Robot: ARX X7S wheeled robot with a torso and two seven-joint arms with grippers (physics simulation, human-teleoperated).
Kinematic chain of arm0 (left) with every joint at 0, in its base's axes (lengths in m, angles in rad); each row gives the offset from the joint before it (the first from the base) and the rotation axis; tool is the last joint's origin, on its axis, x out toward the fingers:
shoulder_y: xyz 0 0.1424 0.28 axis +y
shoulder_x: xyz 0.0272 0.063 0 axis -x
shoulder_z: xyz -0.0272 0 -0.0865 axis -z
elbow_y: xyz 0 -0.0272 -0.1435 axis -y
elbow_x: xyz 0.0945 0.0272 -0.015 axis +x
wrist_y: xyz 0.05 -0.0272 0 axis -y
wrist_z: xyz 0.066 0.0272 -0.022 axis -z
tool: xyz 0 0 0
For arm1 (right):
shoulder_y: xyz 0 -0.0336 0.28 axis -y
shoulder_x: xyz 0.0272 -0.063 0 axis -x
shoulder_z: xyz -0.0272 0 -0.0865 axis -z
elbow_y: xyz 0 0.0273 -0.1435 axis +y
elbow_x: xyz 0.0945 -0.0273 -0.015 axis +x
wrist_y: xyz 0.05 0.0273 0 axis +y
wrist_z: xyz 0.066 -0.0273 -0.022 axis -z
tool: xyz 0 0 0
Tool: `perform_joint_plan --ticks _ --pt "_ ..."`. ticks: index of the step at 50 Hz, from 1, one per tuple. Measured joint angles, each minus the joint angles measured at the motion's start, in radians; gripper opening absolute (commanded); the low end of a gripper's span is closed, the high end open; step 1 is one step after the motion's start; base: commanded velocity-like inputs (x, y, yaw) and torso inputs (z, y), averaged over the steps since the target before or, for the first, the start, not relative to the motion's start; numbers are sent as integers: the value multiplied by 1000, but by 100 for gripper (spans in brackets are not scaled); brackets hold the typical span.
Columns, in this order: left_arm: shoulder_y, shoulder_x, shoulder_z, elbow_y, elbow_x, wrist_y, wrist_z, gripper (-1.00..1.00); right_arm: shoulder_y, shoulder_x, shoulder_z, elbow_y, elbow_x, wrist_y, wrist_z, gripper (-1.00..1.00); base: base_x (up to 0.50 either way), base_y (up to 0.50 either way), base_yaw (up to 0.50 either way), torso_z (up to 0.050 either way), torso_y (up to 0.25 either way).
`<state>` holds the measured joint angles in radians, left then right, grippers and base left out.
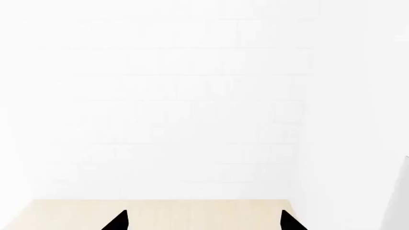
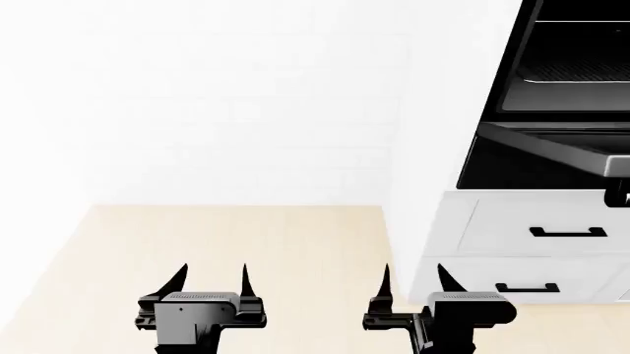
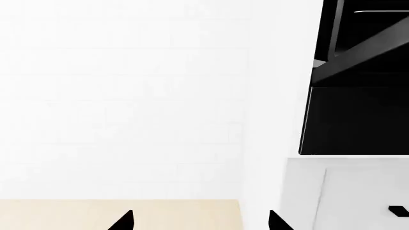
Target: Fully slide the bottom oven rack out.
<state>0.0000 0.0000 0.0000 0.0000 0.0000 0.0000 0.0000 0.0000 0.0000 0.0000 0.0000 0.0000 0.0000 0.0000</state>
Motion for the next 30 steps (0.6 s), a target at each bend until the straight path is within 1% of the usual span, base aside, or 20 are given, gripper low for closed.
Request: perform_joint_plan --ticks 9,30 --pt "0 -16 19 2 -15 -4 -26 100 1 17 -24 3 1 5 31 100 0 0 0 3 0" --pt "-1 -60 68 4 -74 -23 -51 100 3 59 -74 9 23 12 92 100 0 0 0 50 0"
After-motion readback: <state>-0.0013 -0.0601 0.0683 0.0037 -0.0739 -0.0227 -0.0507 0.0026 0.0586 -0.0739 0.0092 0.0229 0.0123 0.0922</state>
